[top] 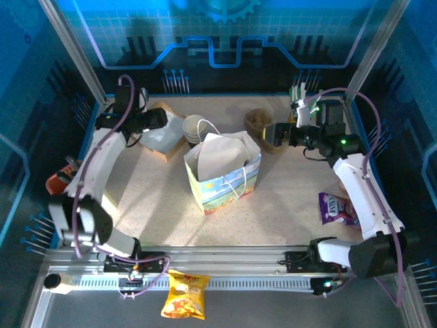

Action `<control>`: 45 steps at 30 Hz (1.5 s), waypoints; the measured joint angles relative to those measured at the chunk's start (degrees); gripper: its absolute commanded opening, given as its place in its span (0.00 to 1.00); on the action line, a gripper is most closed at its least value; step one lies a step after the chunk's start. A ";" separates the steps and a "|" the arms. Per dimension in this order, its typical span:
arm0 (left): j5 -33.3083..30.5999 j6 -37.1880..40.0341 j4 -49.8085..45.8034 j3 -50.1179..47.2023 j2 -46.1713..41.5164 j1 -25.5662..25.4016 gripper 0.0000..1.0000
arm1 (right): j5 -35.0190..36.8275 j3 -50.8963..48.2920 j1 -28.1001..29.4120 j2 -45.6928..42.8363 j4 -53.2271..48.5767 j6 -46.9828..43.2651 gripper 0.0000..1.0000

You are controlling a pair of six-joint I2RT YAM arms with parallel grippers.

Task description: Pack the takeout coffee

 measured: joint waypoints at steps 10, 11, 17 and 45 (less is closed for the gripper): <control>-1.75 2.05 -3.72 9.73 21.49 1.81 0.75 | -0.61 0.00 0.00 0.52 0.22 -0.20 0.96; -1.86 2.60 -4.31 11.02 22.82 1.81 0.75 | -0.66 0.00 0.00 0.63 0.31 -0.20 0.96; -2.16 6.03 -8.22 17.97 31.36 1.81 0.77 | -1.01 0.00 0.22 1.14 1.01 -0.17 0.96; -2.60 12.55 -16.79 25.68 42.73 1.81 0.65 | -1.46 0.00 1.09 2.36 1.07 0.07 0.95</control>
